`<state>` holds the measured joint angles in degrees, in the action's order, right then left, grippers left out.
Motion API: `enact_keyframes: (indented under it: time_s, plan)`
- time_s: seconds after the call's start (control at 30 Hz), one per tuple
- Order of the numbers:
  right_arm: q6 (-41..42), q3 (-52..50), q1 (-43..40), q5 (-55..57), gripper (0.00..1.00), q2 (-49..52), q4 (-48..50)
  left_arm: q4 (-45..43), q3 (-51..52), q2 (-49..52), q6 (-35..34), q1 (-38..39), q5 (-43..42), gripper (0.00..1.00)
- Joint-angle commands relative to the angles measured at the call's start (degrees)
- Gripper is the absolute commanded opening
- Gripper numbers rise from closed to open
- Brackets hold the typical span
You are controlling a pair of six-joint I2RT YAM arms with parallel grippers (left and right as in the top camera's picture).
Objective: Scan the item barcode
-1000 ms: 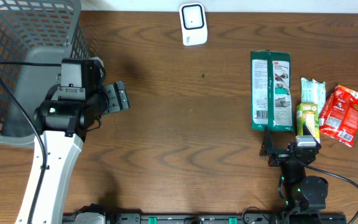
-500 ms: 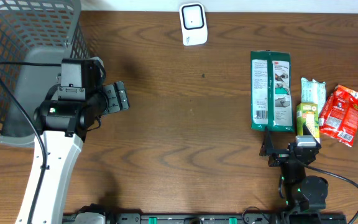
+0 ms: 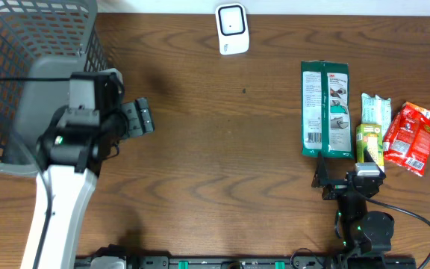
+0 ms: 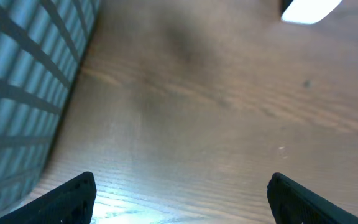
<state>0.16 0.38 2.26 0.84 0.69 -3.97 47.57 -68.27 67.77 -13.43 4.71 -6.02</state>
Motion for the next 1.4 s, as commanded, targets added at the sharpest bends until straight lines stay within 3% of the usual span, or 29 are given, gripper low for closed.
enact_keyframes:
  time_s: [0.0, 0.4, 0.6, 0.93, 1.13, 1.37]
  plan:
    - [-0.4, -0.1, -0.7, 0.1, 0.99, -0.4, -0.2, -0.1, -1.3, -8.6, 0.8, -0.2, 1.5, 0.89]
    - [-0.4, -0.1, -0.7, 0.2, 0.99, -0.4, -0.2, 0.6, -0.6, -36.4, 0.8, -3.2, 4.2, 0.89]
    - [-0.4, -0.1, -0.7, 0.1, 0.99, -0.4, -0.2, 6.0, 1.3, -47.8, 0.7, -6.1, 4.1, 0.89]
    - [-0.4, -0.1, -0.7, 0.1, 0.99, -0.4, -0.2, 6.3, 12.2, -61.5, 0.7, -6.8, 4.0, 0.89]
    - [-0.4, -0.1, -0.7, 0.1, 0.99, -0.4, -0.2, -1.7, 20.7, -66.3, 0.7, -6.8, 3.2, 0.89]
    - [-0.4, -0.1, -0.7, 0.1, 0.99, -0.4, -0.2, -19.6, 28.3, -67.6, -2.3, -6.8, 1.9, 0.89]
